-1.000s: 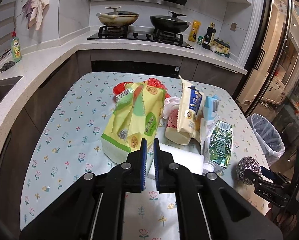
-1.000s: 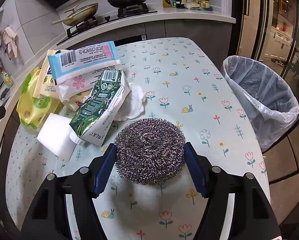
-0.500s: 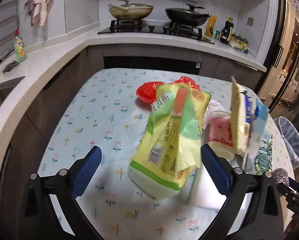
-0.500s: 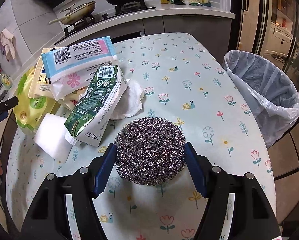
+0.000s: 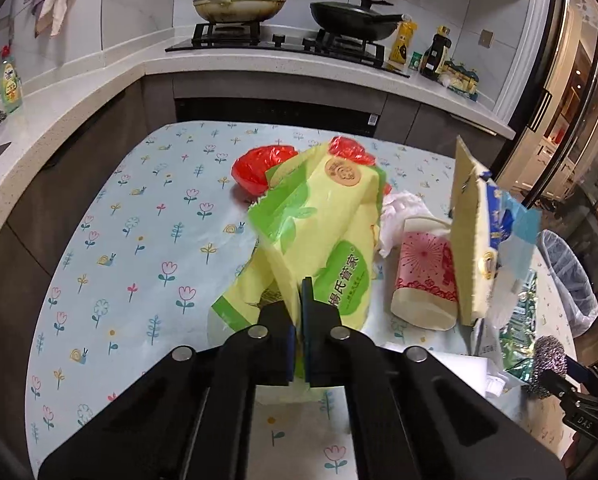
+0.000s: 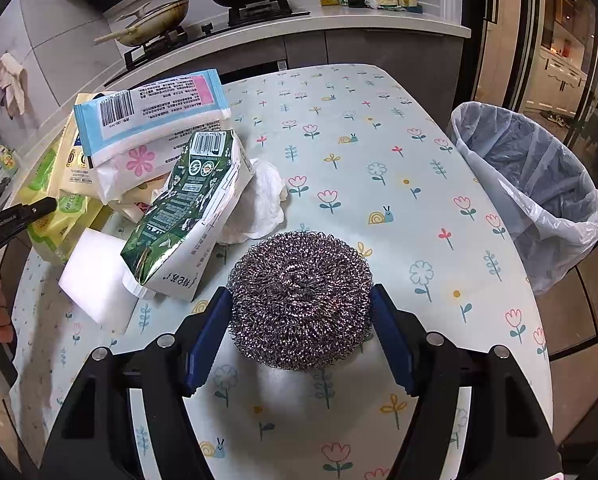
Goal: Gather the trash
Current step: 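Grasp the yellow-green snack bag with the left gripper while the right gripper grasps the steel wool scrubber, then carry the snack bag and scrubber over the bin and release both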
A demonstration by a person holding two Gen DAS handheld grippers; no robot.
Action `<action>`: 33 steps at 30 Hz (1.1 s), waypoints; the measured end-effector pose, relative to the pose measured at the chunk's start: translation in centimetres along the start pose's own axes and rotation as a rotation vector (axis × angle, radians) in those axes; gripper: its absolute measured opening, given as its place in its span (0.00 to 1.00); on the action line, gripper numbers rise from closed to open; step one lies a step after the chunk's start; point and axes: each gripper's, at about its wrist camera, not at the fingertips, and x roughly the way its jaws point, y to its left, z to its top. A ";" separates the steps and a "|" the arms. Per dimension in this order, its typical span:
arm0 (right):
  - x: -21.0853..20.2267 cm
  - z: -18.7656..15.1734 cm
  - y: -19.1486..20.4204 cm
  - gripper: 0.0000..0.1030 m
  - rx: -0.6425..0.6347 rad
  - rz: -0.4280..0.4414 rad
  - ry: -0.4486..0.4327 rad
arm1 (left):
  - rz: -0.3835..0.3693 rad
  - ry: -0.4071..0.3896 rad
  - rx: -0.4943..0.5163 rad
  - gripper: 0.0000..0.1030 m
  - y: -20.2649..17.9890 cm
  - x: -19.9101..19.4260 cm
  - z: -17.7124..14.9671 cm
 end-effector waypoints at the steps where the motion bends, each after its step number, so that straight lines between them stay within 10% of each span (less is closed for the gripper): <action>1: -0.1 0.0 0.0 0.64 0.001 0.003 -0.002 | -0.003 -0.008 -0.003 0.01 -0.1 -0.5 0.0; 16: -4.1 0.5 -1.6 0.63 0.036 0.042 -0.095 | -0.062 -0.090 0.023 0.00 -4.0 -10.1 -1.1; 33: -7.9 1.1 -8.6 0.63 0.149 0.033 -0.198 | -0.259 -0.151 0.215 0.01 -17.4 -15.1 -1.1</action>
